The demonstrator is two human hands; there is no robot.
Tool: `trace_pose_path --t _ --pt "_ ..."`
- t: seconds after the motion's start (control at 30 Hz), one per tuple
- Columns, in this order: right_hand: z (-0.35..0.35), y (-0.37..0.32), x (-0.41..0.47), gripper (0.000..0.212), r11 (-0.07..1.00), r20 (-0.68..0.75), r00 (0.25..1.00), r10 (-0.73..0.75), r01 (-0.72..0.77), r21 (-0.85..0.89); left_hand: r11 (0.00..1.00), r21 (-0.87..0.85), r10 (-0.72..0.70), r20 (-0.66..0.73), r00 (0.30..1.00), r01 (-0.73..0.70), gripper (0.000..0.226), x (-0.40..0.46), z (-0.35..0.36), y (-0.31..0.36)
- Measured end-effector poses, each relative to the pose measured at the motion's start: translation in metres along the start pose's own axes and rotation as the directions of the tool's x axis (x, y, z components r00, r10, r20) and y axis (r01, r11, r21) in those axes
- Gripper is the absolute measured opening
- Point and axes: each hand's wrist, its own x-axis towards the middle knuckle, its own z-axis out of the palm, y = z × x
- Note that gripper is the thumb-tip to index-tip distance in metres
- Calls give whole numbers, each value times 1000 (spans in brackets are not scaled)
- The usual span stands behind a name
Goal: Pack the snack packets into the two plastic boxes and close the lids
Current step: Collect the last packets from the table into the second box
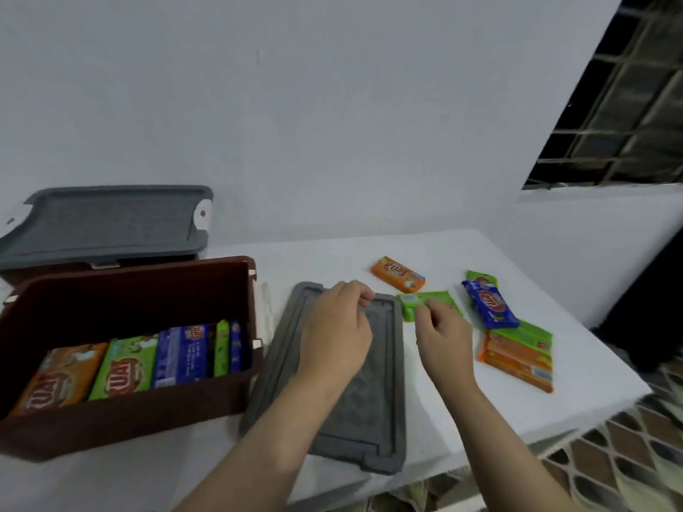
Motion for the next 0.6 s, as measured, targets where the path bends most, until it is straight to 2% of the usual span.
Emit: trace_pose_path --t 0.13,0.23,0.3,0.4,0.5,0.6 --pt "-60 64 25 34 971 -7 997 76 -76 -227 998 55 -24 156 988 15 29 7 73 22" --pt "-91 93 44 31 952 -8 995 104 -102 -287 990 141 -64 242 968 30 30 12 121 23" --pt "-110 110 62 28 933 3 996 95 -88 -350 968 252 -71 273 959 0 31 22 153 27" --pt "-123 130 88 20 889 100 990 96 -40 -455 921 388 -71 277 958 -44 39 45 187 28" --pt "-124 143 103 40 836 209 961 181 -39 -547 909 417 -140 350 926 -20 54 64 211 19" --pt "-112 151 112 54 754 344 909 237 51 -655 834 545 -198 444 874 -88 64 78 224 6"
